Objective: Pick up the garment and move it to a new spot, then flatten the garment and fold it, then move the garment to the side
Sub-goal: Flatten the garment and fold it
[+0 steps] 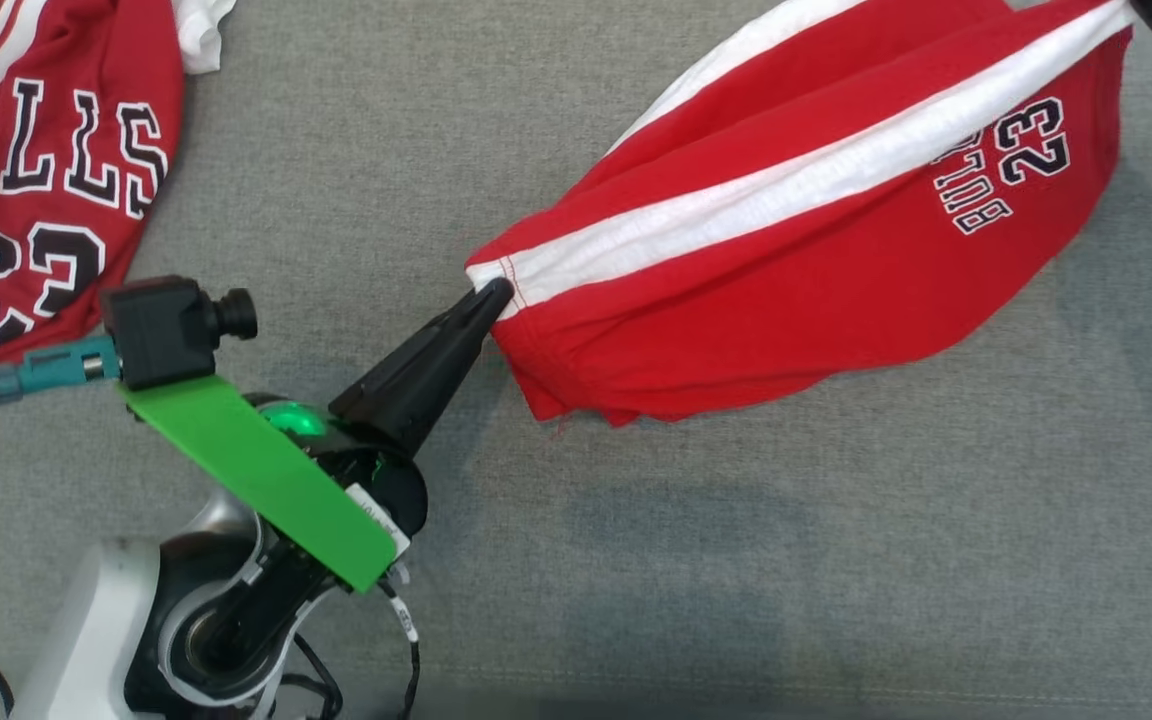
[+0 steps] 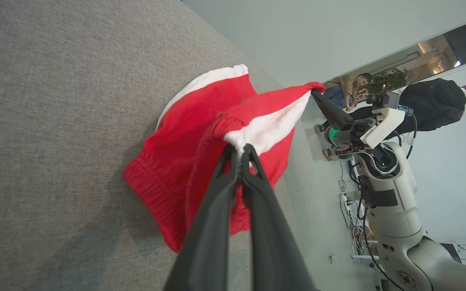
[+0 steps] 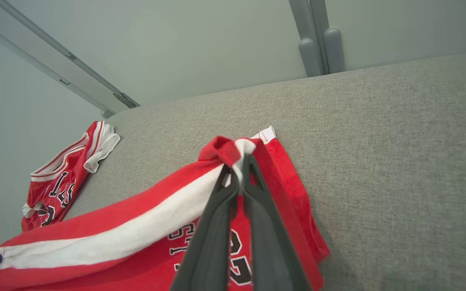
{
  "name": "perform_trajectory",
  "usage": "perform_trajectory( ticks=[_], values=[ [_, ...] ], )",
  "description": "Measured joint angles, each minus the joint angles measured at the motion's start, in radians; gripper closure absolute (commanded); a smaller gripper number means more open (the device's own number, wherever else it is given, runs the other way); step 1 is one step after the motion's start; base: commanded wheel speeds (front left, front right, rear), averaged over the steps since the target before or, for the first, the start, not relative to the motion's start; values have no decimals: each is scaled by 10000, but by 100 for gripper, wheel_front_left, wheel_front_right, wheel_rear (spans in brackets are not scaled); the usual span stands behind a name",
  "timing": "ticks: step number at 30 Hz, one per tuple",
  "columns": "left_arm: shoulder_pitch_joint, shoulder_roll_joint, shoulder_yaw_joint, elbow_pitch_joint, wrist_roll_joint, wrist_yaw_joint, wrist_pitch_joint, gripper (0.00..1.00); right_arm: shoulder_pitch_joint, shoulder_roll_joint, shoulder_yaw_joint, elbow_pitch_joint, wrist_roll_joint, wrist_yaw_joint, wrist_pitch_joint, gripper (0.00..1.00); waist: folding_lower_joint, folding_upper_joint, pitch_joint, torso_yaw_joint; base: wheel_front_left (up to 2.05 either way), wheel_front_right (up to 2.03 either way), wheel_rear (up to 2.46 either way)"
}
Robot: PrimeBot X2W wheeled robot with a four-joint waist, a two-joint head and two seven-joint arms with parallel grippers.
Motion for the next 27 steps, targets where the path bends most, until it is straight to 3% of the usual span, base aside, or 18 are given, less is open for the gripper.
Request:
perform_trajectory(
  ticks=[12,27],
  values=[
    [-1443,-617,-13,1321,2,115,178,100,-1471,280,669,830,-656,-63,234,100,1,0,986,811,0,0,0],
    [-2162,-949,173,2322,75,267,163,100,-2388,318,861,1806,-1034,-54,318,100,0,0,1264,898,0,0,0]
  ],
)
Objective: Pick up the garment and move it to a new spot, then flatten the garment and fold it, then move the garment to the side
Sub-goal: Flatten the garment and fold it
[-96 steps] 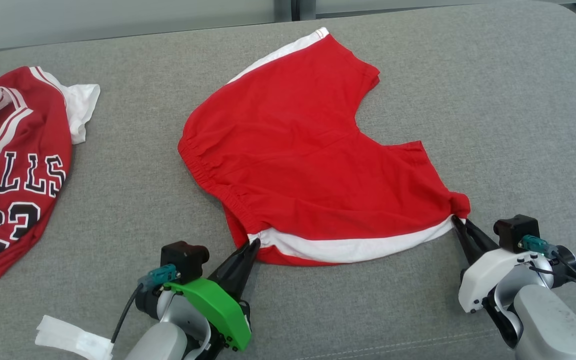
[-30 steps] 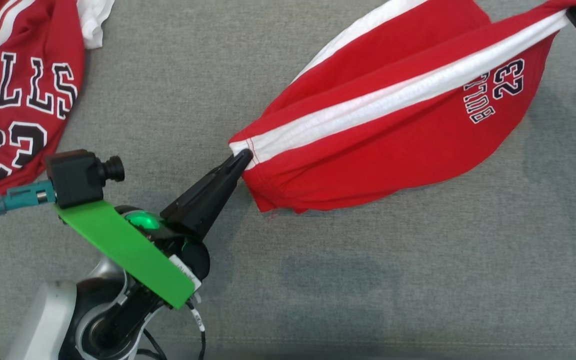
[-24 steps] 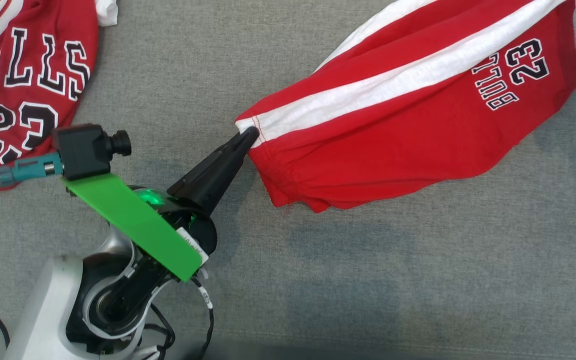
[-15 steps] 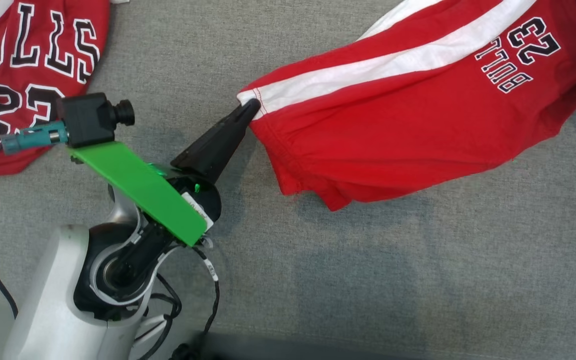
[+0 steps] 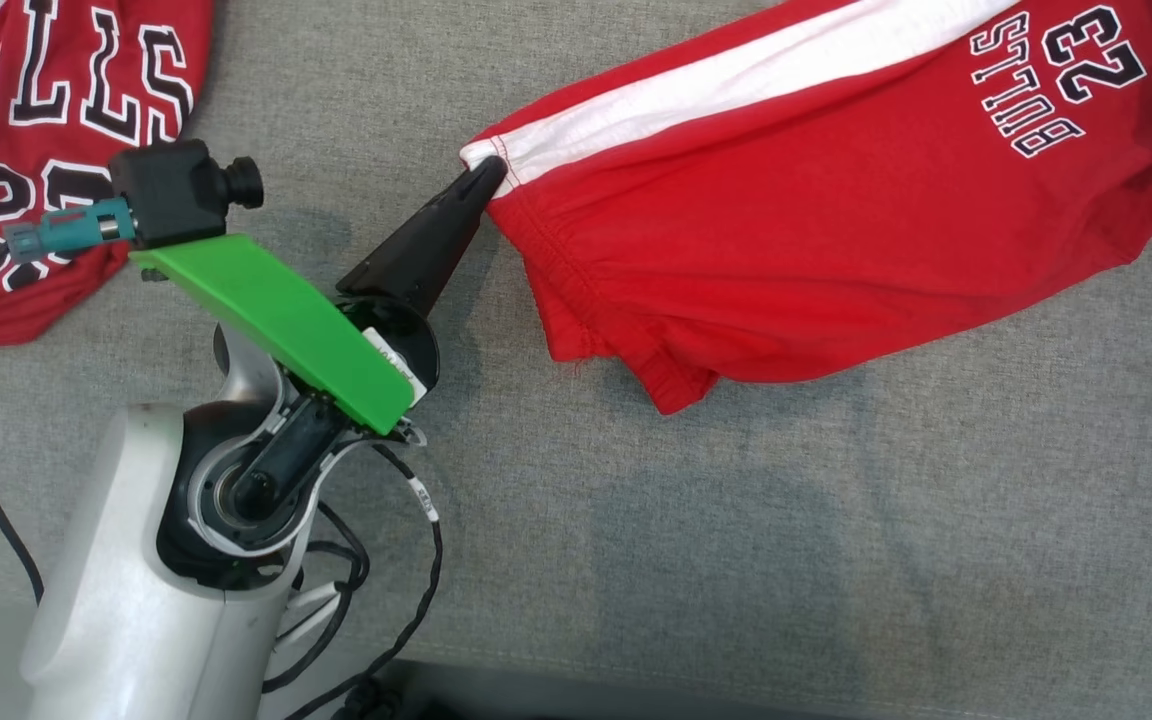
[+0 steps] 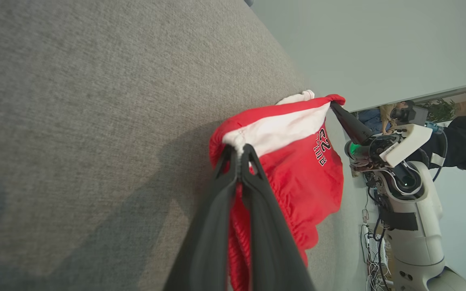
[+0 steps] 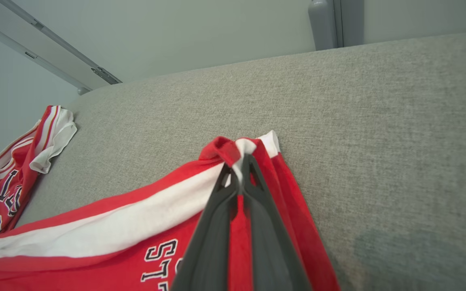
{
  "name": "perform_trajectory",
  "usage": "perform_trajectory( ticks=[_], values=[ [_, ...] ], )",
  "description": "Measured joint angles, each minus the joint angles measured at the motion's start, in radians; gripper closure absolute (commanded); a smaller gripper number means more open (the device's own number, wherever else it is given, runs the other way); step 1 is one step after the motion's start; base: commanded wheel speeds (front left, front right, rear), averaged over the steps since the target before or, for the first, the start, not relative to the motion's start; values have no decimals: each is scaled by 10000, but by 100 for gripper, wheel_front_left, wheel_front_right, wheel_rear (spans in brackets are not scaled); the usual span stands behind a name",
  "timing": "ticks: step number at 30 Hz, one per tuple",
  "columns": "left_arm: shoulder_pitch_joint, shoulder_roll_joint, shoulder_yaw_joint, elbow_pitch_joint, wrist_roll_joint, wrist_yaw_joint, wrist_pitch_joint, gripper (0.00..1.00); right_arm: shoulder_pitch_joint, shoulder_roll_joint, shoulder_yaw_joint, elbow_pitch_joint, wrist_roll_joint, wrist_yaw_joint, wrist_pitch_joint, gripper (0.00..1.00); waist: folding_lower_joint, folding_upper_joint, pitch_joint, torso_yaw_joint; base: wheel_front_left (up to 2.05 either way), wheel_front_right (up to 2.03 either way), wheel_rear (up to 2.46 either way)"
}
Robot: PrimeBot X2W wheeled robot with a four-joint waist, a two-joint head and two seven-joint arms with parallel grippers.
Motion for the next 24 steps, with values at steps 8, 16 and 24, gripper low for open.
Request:
perform_trajectory(
  ticks=[8,16,24],
  values=[
    [-90,-69,-184,414,56,0,10,100,-275,105,188,389,-255,36,-27,78,0,0,28,2,0,0,0],
    [-269,-123,-232,765,182,8,-4,62,-474,481,550,732,-510,370,-403,0,0,0,-114,-87,0,0,0],
    [-269,61,-238,934,681,-10,-201,0,-505,679,780,823,-823,725,-1141,0,-1,0,-514,-321,0,0,0]
  ],
)
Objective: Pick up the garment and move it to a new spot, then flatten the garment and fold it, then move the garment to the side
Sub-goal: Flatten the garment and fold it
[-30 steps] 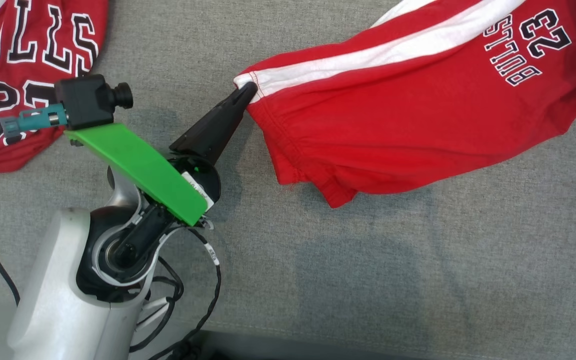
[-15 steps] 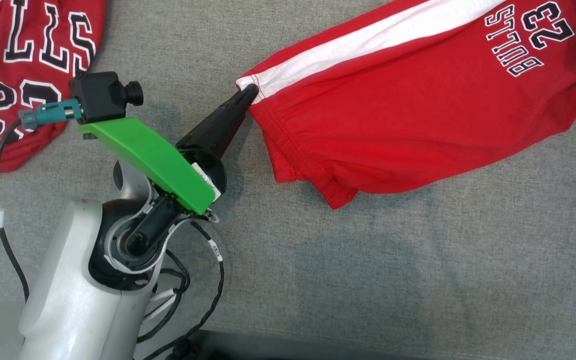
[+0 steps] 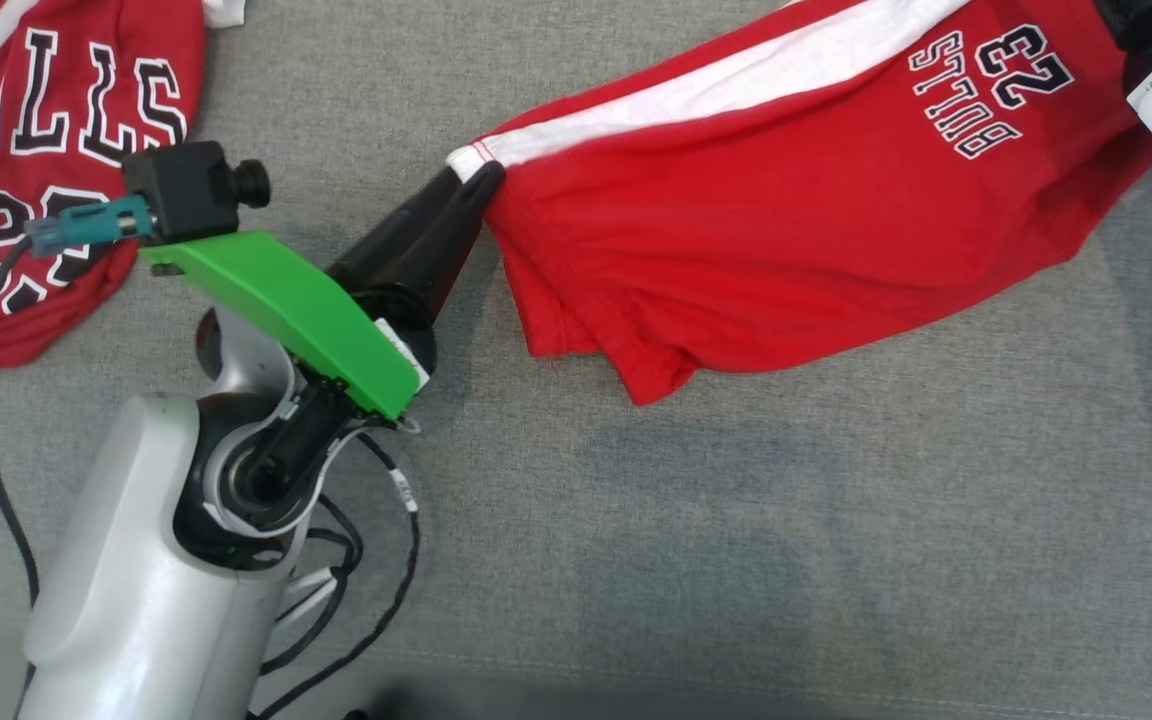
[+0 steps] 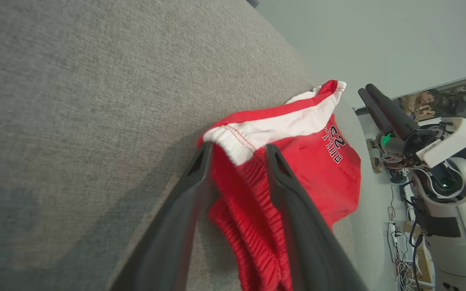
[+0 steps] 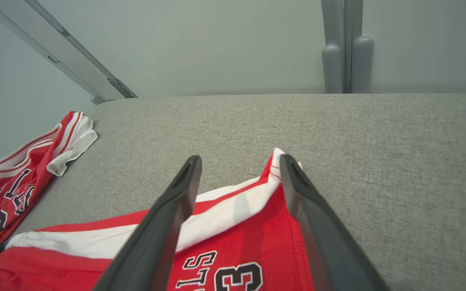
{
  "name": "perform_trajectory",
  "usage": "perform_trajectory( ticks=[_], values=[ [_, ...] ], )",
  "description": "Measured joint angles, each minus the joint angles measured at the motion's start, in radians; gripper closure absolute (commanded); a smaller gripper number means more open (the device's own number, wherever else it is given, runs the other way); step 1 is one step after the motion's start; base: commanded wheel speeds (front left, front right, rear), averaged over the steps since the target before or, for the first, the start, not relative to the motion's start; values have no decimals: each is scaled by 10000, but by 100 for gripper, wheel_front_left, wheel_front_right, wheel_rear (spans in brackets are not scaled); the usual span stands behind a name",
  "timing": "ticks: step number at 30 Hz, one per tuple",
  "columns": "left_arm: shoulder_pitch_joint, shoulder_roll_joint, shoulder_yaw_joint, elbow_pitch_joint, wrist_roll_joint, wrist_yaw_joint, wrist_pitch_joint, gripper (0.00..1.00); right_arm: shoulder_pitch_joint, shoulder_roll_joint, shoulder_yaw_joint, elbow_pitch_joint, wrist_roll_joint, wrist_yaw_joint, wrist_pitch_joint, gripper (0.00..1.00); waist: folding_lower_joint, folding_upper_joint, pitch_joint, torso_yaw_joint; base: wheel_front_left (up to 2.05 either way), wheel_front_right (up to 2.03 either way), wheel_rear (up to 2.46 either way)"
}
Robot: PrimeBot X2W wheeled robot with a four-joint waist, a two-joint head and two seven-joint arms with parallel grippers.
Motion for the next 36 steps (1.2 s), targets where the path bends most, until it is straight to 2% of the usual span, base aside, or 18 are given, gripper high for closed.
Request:
perform_trajectory(
  ticks=[6,12,15,21,24,28,36],
  values=[
    [30,635,40,81,993,-186,-598,0,157,-109,98,100,-665,140,-817,0,0,0,-508,-201,0,0,0],
    [594,775,-33,249,1538,-370,-1145,0,976,-339,186,362,-1317,159,-1712,0,0,0,-1168,-389,0,0,0],
    [995,1045,-100,284,2080,-529,-1515,0,1395,-426,244,433,-1870,140,-2314,0,-1,0,-1541,-470,0,0,0],
    [1947,1313,-92,681,2661,-585,-2253,0,2390,-263,305,502,-2598,-309,-3540,0,-1,0,-2335,-653,0,0,0],
    [2372,1576,-198,917,3195,-617,-2650,0,3121,-31,318,654,-2650,-571,-3904,0,-1,0,-2738,-765,0,0,0],
    [2880,1881,-61,1034,3850,-594,-3340,0,3936,242,489,775,-2658,-740,-4236,0,-1,0,-3260,-944,0,0,0],
    [3740,1802,-169,953,4086,-464,-4069,0,5054,247,451,830,-2640,-1097,-4648,0,-1,0,-3943,-1465,0,0,0]
  ],
)
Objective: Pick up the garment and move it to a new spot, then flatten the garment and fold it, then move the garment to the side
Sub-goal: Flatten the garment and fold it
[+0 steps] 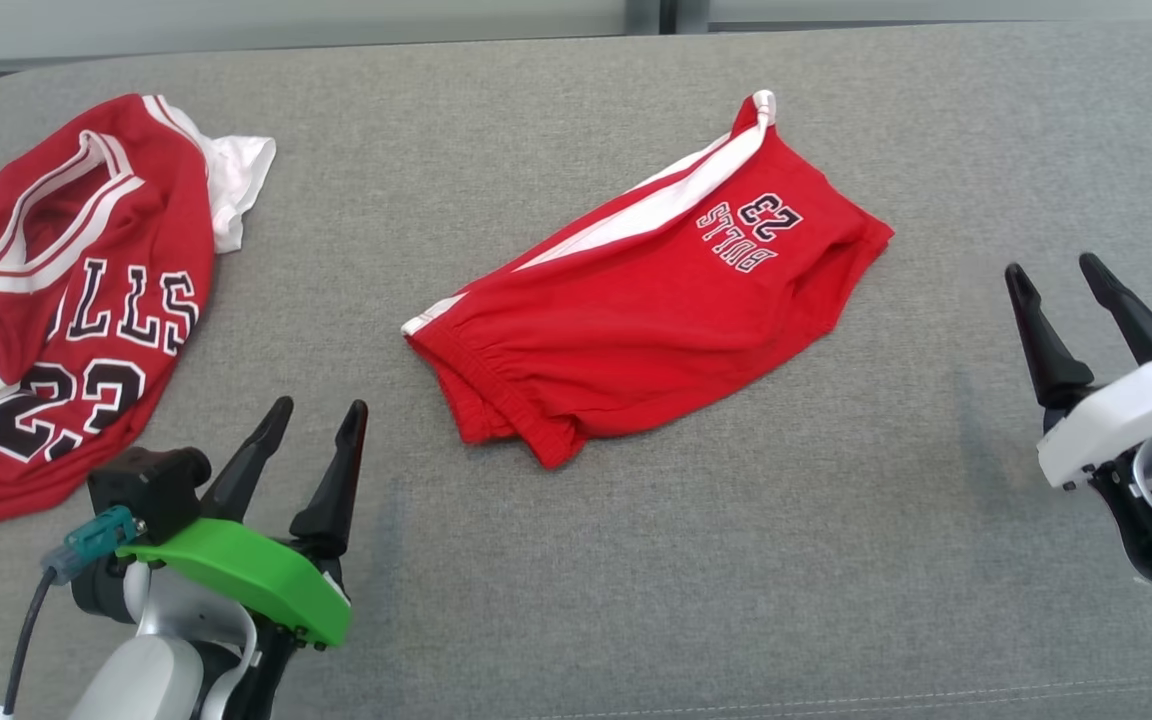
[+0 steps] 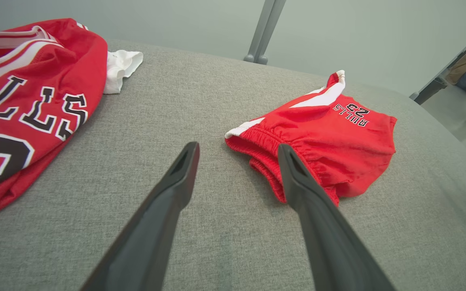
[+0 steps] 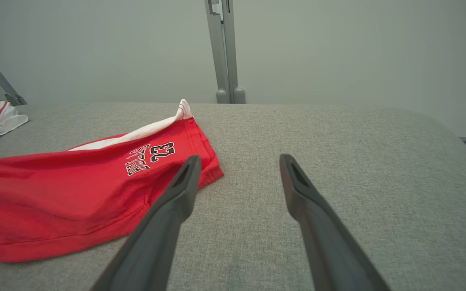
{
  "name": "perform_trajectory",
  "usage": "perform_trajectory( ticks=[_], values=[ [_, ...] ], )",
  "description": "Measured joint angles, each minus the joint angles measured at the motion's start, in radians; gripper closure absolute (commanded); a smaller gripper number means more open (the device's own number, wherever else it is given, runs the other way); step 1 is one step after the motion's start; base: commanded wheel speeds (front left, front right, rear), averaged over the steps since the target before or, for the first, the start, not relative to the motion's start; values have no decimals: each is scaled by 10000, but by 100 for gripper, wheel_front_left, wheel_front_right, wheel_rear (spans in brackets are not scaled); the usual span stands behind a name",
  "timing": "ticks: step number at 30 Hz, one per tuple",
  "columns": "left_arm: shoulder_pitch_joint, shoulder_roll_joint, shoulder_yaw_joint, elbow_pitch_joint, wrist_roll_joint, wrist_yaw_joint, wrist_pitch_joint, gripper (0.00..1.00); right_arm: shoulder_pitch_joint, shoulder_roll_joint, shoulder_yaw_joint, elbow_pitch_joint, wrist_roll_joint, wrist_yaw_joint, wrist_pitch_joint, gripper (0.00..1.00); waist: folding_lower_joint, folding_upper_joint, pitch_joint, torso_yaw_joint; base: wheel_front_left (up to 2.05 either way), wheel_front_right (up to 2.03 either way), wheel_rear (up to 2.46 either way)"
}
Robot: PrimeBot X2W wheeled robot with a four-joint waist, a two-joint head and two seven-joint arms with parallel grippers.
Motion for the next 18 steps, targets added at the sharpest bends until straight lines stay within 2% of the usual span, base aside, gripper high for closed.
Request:
perform_trajectory(
  ticks=[10,18],
  values=[
    [41,-222,-228,-426,100,33,-144,0,163,-67,-215,17,226,-153,0,0,0,0,213,-116,0,0,0],
    [-106,-341,-723,-740,328,29,-127,0,-852,8,-380,332,731,-117,648,0,0,0,780,247,0,0,0]
  ],
)
